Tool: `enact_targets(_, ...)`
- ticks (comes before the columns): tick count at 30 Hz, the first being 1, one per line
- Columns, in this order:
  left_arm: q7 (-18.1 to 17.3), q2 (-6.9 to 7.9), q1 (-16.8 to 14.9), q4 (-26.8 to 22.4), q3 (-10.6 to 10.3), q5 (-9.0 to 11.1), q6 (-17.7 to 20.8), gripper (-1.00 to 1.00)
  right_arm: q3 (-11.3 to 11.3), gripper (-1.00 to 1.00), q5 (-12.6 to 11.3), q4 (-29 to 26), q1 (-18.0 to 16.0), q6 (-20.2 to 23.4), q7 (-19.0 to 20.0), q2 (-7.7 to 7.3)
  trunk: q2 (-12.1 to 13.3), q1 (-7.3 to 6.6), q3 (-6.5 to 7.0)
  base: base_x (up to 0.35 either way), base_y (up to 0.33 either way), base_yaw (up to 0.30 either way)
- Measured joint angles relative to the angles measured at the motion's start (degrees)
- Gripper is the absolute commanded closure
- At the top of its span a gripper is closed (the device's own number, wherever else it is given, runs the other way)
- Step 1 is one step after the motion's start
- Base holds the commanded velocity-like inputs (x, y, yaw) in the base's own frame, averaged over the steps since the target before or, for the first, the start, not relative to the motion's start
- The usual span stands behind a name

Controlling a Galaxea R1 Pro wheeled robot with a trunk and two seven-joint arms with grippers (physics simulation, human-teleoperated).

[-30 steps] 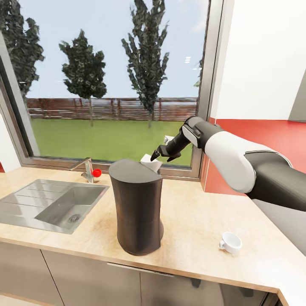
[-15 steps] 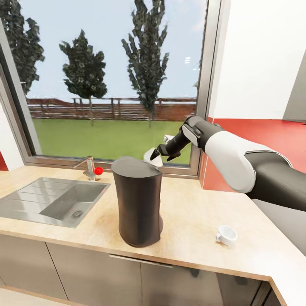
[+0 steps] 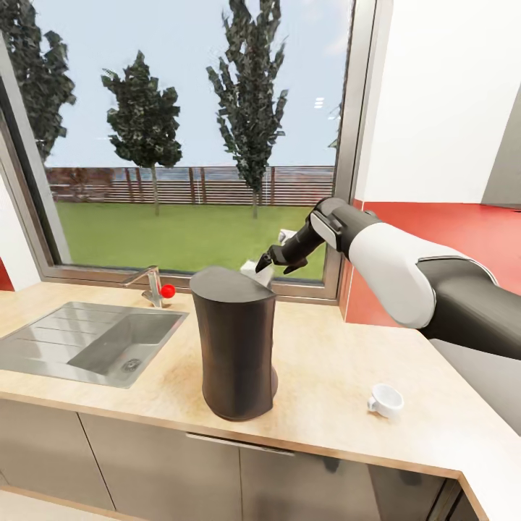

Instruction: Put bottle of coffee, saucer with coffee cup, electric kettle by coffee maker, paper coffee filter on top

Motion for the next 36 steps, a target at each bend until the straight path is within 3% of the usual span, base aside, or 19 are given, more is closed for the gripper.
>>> enact_targets(7,0.0,0.02,-0.01,-0.01,0.0,0.0,0.0,-1.0,-0.1,-1.0,-0.06,-0.68,0.0,0.0,0.03,0.0,0.0,0.0,0.0,0.0,0.0,0.0)
enact_targets(10,0.0,-0.04,0.0,-0.01,0.0,0.0,0.0,-1.0,0.13,-1.0,0.0,-7.38,-0.01,0.02,-0.05,-0.01,-0.02,-0.01,0.01,0.0,0.0,0.0)
enact_targets(14,0.0,-0.06,0.0,-0.01,0.0,0.0,0.0,-1.0,0.26,-1.0,0.15,-10.33,0.01,0.02,-0.06,-0.01,0.0,0.0,0.0,0.0,0.0,0.0)
enact_targets(29,0.0,-0.16,0.0,-0.01,0.0,0.0,-0.04,-1.0,0.32,-1.0,0.43,-10.77,0.02,0.02,-0.14,-0.07,0.0,0.0,0.0,0.001,0.0,0.0)
enact_targets(36,0.0,-0.24,0.0,-0.02,-0.04,0.0,-0.12,-1.0,0.36,-1.0,0.61,-10.68,0.09,0.0,-0.15,-1.4,-0.02,-0.03,0.0,0.175,0.038,0.0)
